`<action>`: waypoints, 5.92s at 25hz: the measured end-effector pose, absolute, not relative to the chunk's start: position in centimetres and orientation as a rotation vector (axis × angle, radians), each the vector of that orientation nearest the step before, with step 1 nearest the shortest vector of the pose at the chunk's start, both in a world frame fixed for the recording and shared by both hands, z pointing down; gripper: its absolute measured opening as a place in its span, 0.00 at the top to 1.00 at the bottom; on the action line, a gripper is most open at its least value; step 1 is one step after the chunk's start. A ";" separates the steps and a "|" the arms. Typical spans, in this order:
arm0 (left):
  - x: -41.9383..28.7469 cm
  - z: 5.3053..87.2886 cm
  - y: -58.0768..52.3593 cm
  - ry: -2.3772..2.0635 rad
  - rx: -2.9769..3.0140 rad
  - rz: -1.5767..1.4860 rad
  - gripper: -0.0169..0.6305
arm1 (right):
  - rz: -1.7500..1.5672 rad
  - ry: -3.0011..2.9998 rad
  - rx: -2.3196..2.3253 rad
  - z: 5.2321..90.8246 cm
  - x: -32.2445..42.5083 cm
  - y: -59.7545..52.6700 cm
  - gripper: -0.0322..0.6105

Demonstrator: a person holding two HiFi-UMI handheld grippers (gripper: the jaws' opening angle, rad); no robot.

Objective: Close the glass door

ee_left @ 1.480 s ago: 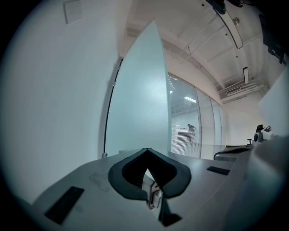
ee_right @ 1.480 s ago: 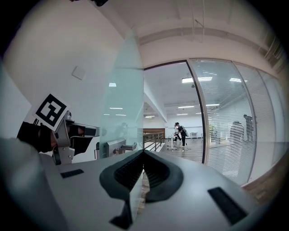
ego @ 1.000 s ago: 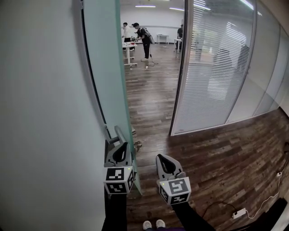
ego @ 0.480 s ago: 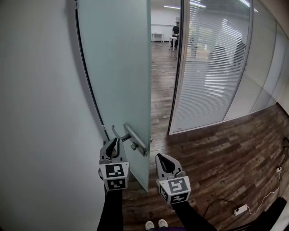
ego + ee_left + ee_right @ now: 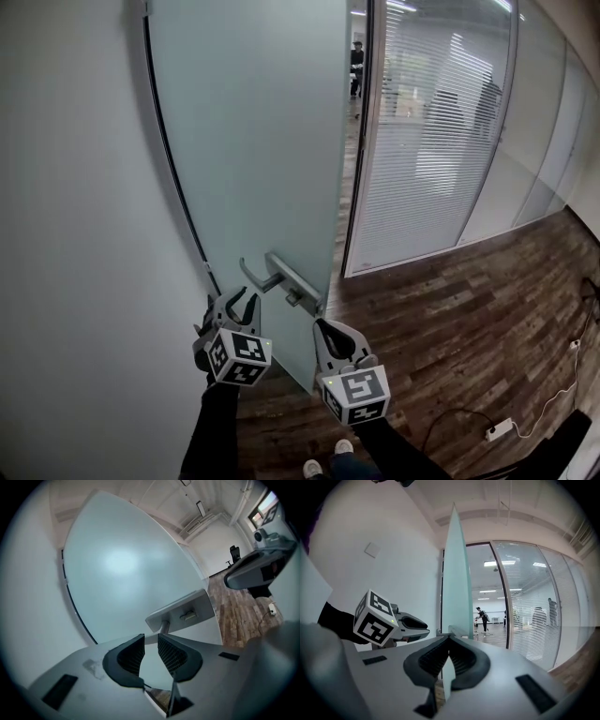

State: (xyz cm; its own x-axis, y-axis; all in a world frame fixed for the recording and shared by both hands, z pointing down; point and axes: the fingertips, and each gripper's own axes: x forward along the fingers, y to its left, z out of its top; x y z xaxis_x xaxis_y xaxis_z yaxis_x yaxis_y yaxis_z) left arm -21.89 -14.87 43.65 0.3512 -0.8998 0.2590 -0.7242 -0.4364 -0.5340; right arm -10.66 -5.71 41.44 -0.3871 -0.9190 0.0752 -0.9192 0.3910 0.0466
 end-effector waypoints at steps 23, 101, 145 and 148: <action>-16.8 46.1 -21.1 1.094 -1.963 -1.182 0.87 | -0.015 -2.694 1.562 39.0 -8.1 -12.9 0.95; 8.1 45.1 -53.9 0.856 -1.798 -1.311 0.81 | -0.012 -2.592 1.771 36.8 15.4 -49.4 0.95; 12.9 43.5 -75.4 1.038 -1.990 -1.282 0.78 | 0.174 -2.403 1.857 41.8 22.4 -68.4 0.95; 13.6 44.0 -76.1 1.063 -2.003 -1.270 0.78 | 0.168 -2.424 1.835 42.3 23.3 -68.9 0.95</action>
State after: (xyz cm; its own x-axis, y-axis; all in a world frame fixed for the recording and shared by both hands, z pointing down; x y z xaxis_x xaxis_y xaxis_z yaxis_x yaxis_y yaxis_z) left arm 13.55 -76.15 43.97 0.2462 -0.8375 0.4879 -0.3332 -0.5458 -0.7688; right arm 23.30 -68.87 42.33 -0.2709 -0.9519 0.1433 -0.9626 0.2695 -0.0298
